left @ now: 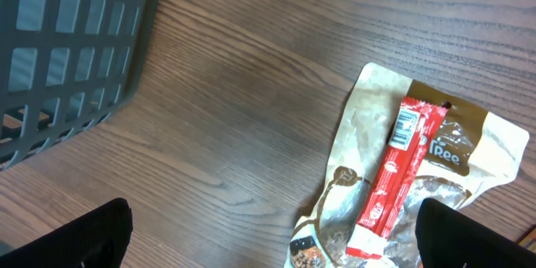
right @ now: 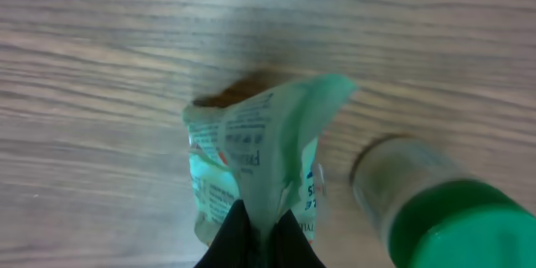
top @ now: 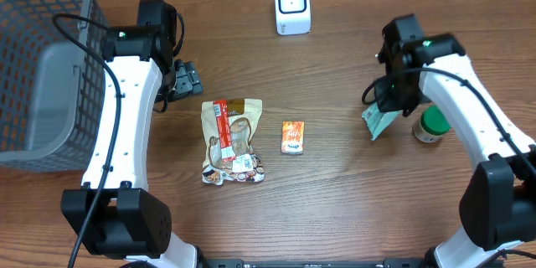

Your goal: Scan the item barcode

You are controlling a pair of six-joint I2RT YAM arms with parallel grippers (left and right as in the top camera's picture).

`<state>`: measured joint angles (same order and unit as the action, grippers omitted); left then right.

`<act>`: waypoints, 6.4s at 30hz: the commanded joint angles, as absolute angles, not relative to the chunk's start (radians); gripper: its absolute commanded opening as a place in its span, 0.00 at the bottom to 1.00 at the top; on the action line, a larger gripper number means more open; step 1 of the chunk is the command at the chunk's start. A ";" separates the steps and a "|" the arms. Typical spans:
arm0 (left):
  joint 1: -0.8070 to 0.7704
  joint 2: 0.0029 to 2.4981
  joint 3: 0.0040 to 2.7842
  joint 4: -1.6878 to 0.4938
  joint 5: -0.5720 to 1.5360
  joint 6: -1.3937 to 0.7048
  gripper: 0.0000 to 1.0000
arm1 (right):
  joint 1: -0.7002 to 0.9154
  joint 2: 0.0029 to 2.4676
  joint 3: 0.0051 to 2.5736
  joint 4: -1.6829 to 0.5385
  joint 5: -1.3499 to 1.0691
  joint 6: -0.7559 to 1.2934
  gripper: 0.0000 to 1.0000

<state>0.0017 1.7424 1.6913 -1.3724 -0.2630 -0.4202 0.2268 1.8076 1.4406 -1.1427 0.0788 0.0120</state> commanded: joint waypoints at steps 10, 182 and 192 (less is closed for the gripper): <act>0.000 1.745 1.712 -1.372 -0.270 -0.439 1.00 | 0.223 1.800 1.335 -0.974 0.076 -0.026 0.68; 0.000 1.745 1.712 -1.372 -0.270 -0.439 1.00 | 0.562 1.841 1.015 -0.413 -0.136 0.682 0.04; 0.000 1.745 1.712 -1.372 -0.270 -0.439 0.99 | 0.543 1.840 1.015 -0.418 -0.144 0.685 0.07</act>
